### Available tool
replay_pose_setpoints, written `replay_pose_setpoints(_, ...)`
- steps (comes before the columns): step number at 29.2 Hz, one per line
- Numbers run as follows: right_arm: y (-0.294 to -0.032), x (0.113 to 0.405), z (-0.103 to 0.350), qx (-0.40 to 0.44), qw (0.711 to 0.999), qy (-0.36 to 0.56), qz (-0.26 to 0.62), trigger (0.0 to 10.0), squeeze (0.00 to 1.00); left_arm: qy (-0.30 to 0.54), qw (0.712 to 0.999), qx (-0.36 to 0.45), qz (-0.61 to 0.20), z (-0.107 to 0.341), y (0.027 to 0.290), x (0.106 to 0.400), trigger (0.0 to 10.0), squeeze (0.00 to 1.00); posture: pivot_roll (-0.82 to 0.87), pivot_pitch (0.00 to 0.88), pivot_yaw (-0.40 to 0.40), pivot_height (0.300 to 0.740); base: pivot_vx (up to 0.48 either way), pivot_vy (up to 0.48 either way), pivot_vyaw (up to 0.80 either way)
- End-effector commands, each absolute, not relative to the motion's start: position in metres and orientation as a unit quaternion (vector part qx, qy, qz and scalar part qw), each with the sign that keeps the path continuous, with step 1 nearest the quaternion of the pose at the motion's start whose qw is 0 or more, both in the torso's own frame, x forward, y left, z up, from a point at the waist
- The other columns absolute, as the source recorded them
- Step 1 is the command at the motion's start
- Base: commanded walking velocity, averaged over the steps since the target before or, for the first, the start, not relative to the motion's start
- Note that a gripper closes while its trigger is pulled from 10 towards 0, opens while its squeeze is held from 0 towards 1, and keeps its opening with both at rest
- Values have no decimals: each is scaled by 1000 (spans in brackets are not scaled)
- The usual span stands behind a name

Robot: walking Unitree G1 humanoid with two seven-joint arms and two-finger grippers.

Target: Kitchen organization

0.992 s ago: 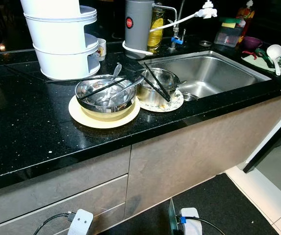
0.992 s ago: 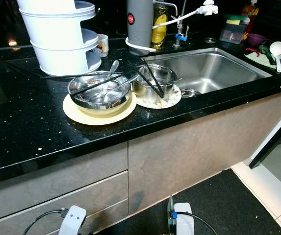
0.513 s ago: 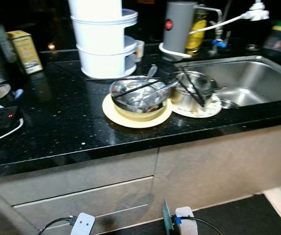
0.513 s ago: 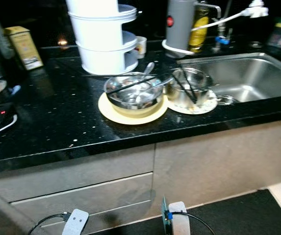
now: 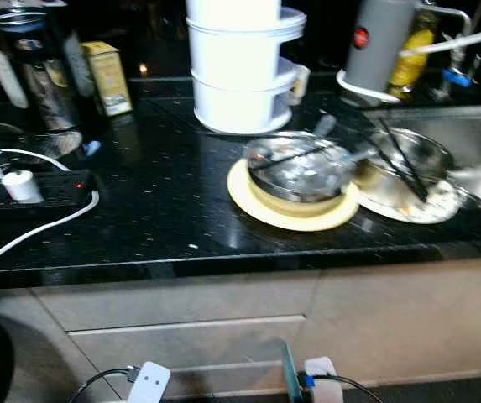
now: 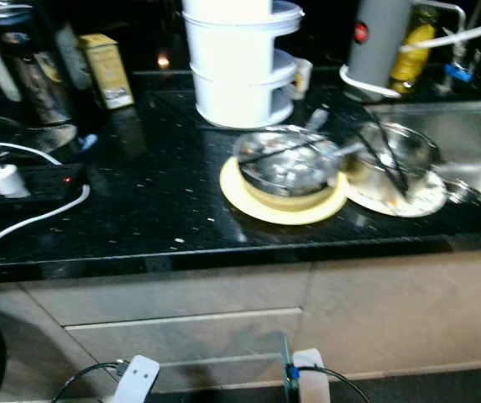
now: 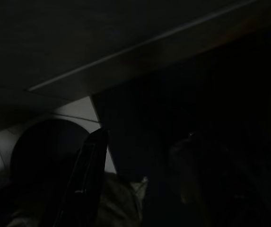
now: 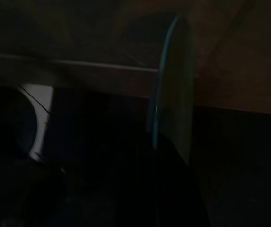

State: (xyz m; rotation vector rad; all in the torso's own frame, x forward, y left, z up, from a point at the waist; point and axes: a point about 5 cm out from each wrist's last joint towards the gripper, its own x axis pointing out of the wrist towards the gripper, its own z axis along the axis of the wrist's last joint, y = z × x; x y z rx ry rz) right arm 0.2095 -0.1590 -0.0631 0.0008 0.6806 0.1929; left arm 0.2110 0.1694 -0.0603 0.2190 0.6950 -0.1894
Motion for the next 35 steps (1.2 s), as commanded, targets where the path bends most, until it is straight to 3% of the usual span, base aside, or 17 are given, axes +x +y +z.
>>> replay_pose_setpoints(1,-159,207,-65,3,937,336,93,10000,0,353,924,108,-99,-64,167,206,10000,0,-28,156,-37,740,0,0,800)
replay_pose_setpoints(6,-162,203,-67,-5,935,345,86,10000,0,347,925,110,-109,-63,164,207,10000,0,-30,152,-33,740,0,0,766)
replay_pose_setpoints(17,-168,191,-74,4,927,371,55,10000,0,349,918,129,-136,-63,161,206,10000,0,-34,142,-27,740,0,0,0)
replay_pose_setpoints(30,-170,184,-81,-15,911,410,44,10000,0,345,916,141,-146,-61,158,210,10000,0,-36,142,-27,740,0,0,-761)
replay_pose_setpoints(35,-168,186,-80,-21,911,407,55,10000,0,343,921,134,-124,-61,161,209,10000,0,-36,141,-27,740,0,0,0)
